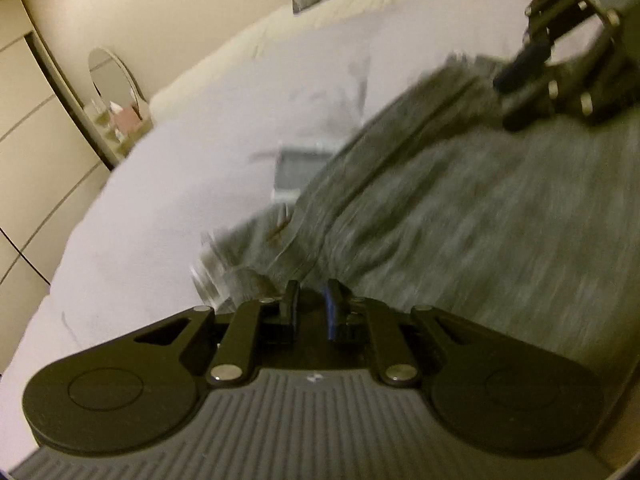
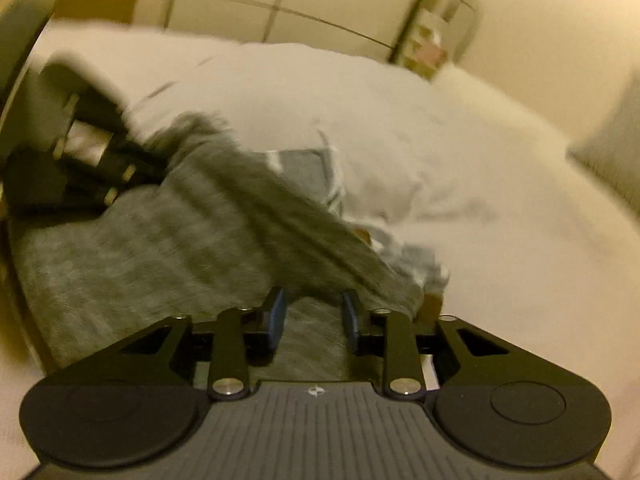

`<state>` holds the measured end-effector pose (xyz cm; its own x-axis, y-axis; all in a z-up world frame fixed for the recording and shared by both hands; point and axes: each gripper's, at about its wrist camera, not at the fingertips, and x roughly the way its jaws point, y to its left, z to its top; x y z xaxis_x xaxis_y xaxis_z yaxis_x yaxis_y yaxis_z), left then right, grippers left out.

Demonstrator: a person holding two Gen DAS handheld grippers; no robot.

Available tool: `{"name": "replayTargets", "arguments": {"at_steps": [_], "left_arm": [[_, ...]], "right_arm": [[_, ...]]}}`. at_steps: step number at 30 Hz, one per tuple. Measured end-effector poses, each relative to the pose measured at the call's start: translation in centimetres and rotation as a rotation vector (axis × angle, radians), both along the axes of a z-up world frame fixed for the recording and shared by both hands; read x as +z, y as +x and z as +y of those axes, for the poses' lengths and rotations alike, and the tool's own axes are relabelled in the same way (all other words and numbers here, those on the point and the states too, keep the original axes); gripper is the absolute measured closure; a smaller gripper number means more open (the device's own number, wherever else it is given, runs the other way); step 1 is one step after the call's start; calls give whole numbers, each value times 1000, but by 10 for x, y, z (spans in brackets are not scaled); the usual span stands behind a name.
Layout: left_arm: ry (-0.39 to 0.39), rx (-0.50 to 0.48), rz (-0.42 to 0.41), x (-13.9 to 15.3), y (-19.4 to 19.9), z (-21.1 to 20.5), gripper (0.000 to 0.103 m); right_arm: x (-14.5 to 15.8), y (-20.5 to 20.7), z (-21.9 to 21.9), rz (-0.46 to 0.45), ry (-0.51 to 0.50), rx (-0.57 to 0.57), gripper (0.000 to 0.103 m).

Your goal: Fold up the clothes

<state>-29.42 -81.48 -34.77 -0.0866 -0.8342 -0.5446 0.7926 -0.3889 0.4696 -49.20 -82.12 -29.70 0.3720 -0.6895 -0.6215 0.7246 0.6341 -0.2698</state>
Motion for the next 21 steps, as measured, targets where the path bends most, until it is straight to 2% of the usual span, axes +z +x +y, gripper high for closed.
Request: {"name": "replayTargets", "arguments": {"at_steps": [1, 2, 4, 6, 7, 10, 13, 18, 20, 21], "left_arm": [[1, 7, 20, -1, 3, 0, 93], [2, 15, 31, 1, 6, 2, 93], [-3, 34, 42, 7, 12, 9, 93], [-25, 68, 50, 15, 17, 23, 88], [-44, 86, 62, 21, 20, 34, 85], [-89, 93, 118, 36, 23, 77, 85], [-83, 80, 139, 33, 15, 114, 81], [-37, 107, 124, 9, 4, 133, 83], [-30, 142, 153, 17, 2, 137, 83], [-31, 161, 177, 23, 3, 141, 81]], "right_arm": [[-1, -7, -7, -48, 30, -19, 64], [2, -9, -8, -57, 24, -24, 64], [9, -13, -5, -54, -13, -38, 64], [21, -20, 4, -72, -51, -76, 65], [28, -25, 12, -95, -76, -100, 65], [41, -40, 46, -182, -113, -122, 65], [44, -46, 86, -242, -135, -107, 65], [12, -47, 103, -201, -58, -110, 65], [14, -55, 104, -217, -46, -139, 65], [19, -58, 110, -229, -50, -152, 60]]}}
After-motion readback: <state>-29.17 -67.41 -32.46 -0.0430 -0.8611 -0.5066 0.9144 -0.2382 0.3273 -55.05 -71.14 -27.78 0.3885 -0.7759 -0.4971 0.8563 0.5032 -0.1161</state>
